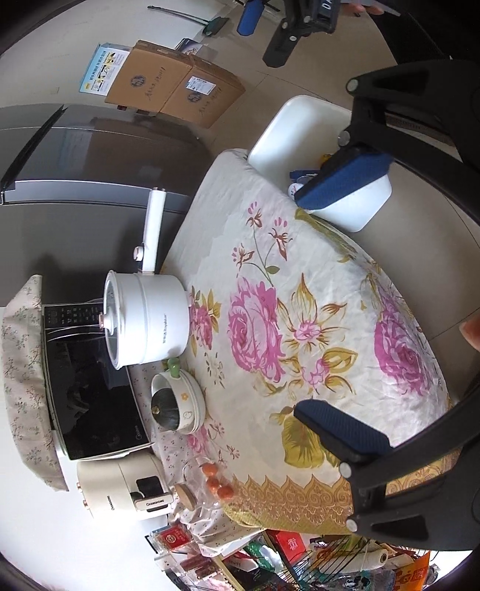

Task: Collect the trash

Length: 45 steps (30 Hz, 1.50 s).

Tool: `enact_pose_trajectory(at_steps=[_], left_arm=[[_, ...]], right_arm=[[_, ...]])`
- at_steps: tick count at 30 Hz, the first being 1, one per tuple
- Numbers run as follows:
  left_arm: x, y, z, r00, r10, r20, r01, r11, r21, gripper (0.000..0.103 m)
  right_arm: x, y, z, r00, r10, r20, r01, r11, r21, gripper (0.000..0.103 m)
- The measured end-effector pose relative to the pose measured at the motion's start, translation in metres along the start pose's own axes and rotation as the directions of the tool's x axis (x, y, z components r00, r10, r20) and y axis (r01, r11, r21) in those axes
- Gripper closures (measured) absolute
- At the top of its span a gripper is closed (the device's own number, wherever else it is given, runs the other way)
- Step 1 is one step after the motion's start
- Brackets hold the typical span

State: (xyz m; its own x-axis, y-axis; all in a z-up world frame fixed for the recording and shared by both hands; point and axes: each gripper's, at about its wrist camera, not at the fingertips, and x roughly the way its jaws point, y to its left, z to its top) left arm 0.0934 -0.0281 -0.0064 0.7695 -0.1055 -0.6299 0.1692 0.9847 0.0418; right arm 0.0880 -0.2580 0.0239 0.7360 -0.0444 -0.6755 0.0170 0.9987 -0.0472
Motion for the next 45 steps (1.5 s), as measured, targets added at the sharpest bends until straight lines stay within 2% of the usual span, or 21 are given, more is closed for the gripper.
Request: enact_pose_trajectory(at_steps=[8, 17, 25, 45], left_arm=[[-0.013, -0.025, 0.003, 0.999, -0.016, 0.048, 0.015, 1.000, 0.022, 0.001], [-0.001, -0.029, 0.004, 0.999, -0.045, 0.004, 0.045, 0.999, -0.011, 0.001], [-0.003, -0.031, 0.005, 0.999, -0.042, 0.026, 0.042, 0.999, -0.007, 0.001], [-0.002, -0.029, 0.005, 0.999, -0.037, 0.026, 0.037, 0.999, -0.008, 0.001]], right_arm=[[-0.012, 0.000, 0.001, 0.999, -0.011, 0.049, 0.010, 1.000, 0.029, 0.000], [-0.003, -0.004, -0.001, 1.000, -0.018, 0.025, 0.017, 0.999, 0.052, 0.000], [-0.007, -0.002, -0.001, 0.998, -0.029, 0.048, 0.027, 0.999, 0.037, 0.000], [-0.005, 0.000, -0.002, 0.999, -0.021, 0.043, 0.019, 0.999, 0.036, 0.000]])
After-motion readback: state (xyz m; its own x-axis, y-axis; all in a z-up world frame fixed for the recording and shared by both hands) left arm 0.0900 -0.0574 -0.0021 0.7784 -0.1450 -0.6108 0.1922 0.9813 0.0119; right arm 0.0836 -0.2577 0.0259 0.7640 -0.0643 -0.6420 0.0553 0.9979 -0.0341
